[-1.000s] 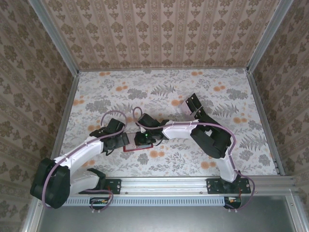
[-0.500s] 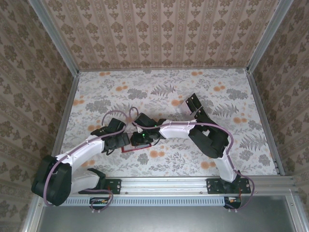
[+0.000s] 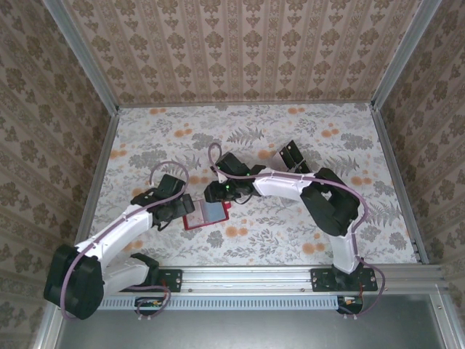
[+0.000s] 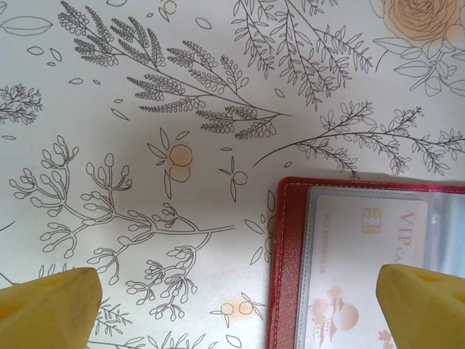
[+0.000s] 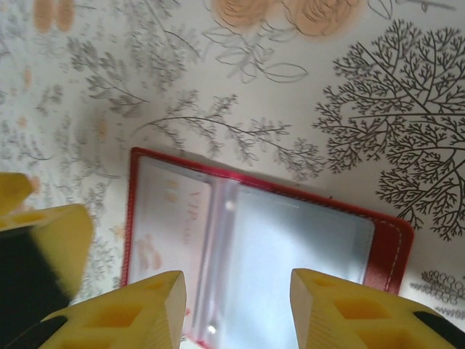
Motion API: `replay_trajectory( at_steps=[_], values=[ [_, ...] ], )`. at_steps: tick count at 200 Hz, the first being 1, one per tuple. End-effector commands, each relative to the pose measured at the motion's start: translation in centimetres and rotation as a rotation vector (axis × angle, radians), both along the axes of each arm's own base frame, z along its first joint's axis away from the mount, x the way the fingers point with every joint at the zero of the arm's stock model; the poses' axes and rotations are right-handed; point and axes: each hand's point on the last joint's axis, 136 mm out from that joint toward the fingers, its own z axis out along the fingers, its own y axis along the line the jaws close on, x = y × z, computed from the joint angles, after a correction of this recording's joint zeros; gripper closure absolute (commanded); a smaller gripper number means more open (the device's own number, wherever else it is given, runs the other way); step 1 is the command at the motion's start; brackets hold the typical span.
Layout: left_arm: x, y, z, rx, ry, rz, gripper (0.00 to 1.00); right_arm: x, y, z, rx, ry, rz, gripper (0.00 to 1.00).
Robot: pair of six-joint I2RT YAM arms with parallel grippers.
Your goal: Put the credit cards into the card holder
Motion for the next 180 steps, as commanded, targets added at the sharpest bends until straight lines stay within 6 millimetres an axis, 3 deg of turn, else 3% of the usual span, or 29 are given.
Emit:
replay_trajectory(
  at_steps=[1,47,108,137,180],
  values=[
    [0.4,0.1,1.2,0.011,-0.015,-0.015,0.0,0.2,0.0,-1.9,-0.044,-0.004,0.014,0.56],
    [0.5,-0.1,1.4,0.009,-0.019,-0.027,0.0,0.1,-2.6,-4.1,-0.103,0.02,-0.036,0.57],
    [0.8,-0.6,0.9,0.0,-0.006,-0.047,0.0,-0.9,-6.4,-4.7,-0.159,0.033,-0.11,0.59],
    [0.9,-1.0,0.6,-0.008,0.003,-0.06,0.0,-1.0,-6.2,-3.1,-0.119,0.013,-0.114,0.59],
    [1.0,-1.6,0.7,-0.021,0.002,-0.077,0.0,-1.0,-6.1,1.2,-0.055,-0.049,-0.119,0.56]
  ],
)
